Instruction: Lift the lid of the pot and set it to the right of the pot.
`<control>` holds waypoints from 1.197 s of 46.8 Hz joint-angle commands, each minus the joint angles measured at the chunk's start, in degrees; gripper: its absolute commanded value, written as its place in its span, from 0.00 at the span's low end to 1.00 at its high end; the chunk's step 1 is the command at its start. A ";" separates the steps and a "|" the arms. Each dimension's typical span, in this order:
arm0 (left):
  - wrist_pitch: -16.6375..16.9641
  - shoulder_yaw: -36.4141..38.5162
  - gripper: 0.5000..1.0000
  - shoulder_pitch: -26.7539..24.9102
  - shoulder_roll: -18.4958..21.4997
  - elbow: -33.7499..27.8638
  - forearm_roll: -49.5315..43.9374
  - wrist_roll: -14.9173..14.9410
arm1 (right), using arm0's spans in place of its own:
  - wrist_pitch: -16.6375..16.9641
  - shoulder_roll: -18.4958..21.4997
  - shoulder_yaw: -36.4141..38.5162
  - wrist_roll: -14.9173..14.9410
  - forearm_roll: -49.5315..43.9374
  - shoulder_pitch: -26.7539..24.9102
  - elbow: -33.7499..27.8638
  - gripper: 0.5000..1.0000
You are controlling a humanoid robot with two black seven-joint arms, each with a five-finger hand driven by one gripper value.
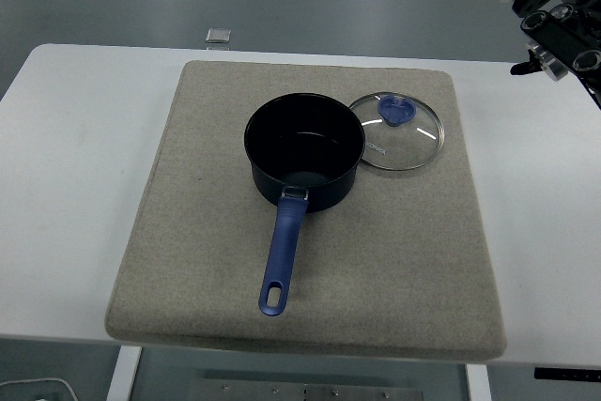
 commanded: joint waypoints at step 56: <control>0.00 0.00 1.00 -0.01 0.00 0.00 0.00 0.00 | 1.28 1.55 0.11 -4.40 26.93 -5.10 0.06 0.81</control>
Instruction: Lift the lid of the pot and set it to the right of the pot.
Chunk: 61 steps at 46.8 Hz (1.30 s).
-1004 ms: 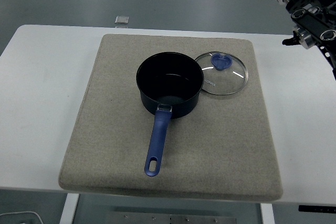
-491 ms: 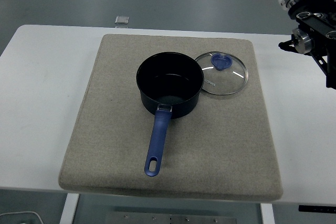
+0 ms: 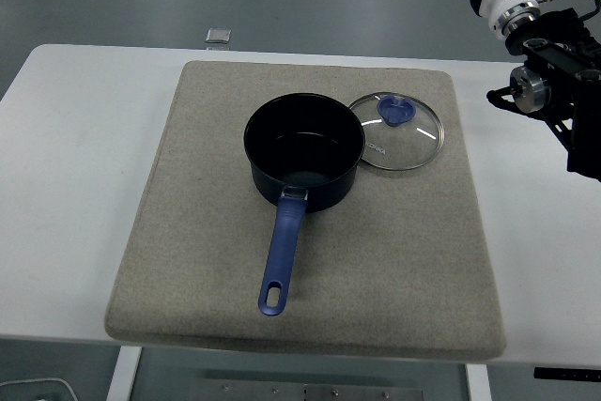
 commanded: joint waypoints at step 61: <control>0.00 -0.01 1.00 0.01 0.00 0.00 -0.03 0.00 | -0.36 2.64 4.19 -4.31 19.01 -5.47 0.09 0.81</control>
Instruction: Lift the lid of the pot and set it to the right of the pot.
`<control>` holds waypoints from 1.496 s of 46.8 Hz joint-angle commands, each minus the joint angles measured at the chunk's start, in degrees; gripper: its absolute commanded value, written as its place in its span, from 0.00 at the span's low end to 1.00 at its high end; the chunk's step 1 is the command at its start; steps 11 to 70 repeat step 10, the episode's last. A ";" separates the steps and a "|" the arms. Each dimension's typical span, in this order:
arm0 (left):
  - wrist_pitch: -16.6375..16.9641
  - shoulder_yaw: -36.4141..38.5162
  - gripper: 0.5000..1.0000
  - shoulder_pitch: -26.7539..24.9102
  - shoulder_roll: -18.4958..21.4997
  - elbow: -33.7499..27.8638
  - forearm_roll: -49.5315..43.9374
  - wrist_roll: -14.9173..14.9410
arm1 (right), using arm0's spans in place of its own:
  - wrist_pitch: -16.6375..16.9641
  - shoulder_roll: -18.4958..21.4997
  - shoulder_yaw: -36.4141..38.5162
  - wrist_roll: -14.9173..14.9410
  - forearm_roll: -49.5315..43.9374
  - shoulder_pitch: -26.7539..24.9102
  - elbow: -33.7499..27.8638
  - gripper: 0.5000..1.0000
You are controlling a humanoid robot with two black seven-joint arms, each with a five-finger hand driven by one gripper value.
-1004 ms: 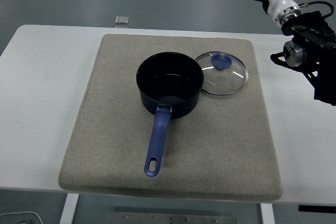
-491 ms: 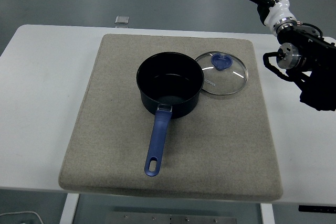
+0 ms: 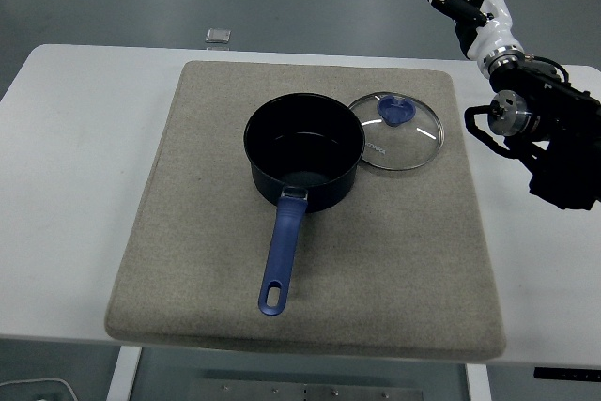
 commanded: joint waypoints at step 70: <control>0.00 0.00 1.00 -0.01 0.00 -0.01 0.07 0.00 | -0.01 0.61 1.41 0.02 0.87 -1.14 0.00 0.81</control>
